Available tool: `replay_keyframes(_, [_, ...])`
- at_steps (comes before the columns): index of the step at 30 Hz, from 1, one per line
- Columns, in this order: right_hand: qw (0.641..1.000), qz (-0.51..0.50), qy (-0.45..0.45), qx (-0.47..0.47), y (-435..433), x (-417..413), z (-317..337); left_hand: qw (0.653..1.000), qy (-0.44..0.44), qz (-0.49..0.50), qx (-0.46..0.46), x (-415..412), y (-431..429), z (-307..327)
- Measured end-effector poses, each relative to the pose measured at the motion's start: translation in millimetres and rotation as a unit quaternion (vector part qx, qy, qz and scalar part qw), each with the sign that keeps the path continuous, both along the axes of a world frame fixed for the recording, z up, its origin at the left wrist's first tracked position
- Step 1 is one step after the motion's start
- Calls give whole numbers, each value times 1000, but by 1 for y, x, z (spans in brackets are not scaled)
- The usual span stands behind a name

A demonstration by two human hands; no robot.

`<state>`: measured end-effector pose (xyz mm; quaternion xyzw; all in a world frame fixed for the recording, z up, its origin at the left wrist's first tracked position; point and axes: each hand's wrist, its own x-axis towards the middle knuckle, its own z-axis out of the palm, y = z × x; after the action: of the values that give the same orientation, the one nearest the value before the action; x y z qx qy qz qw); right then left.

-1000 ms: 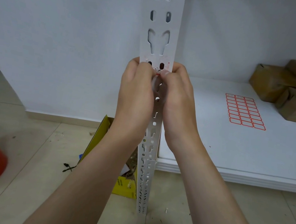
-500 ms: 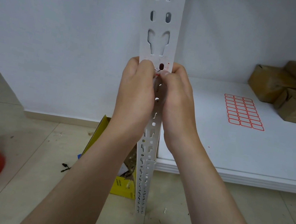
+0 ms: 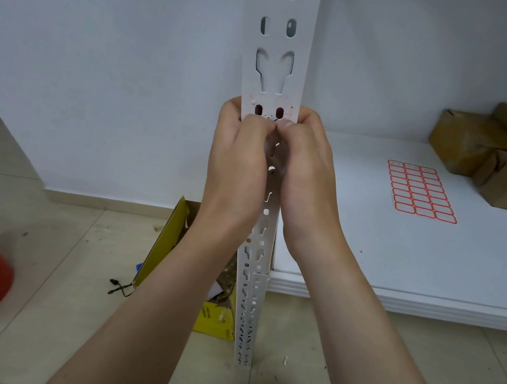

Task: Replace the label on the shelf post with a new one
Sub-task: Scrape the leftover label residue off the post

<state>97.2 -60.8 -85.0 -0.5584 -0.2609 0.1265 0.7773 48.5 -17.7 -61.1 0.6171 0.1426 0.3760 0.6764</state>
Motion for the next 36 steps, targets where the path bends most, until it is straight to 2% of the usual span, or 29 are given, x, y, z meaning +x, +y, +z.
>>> replay_keyframes(13, [1000,-6,-10,-12,0,0,0,999,42,10,-13,4,3,7])
replay_keyframes(19, [1000,1,-3,-22,-2,0,0,998,38,39,-24,12,6,5])
replay_keyframes(23, [1000,-3,4,-15,-1,0,-1,997,23,73,4,15,3,-1])
replay_keyframes(31, [1000,5,-11,1,-1,-1,0,1000,2,24,-17,5,-1,-3])
replay_keyframes(36, [1000,10,-3,-6,-3,-2,0,999,17,28,5,6,1,-1])
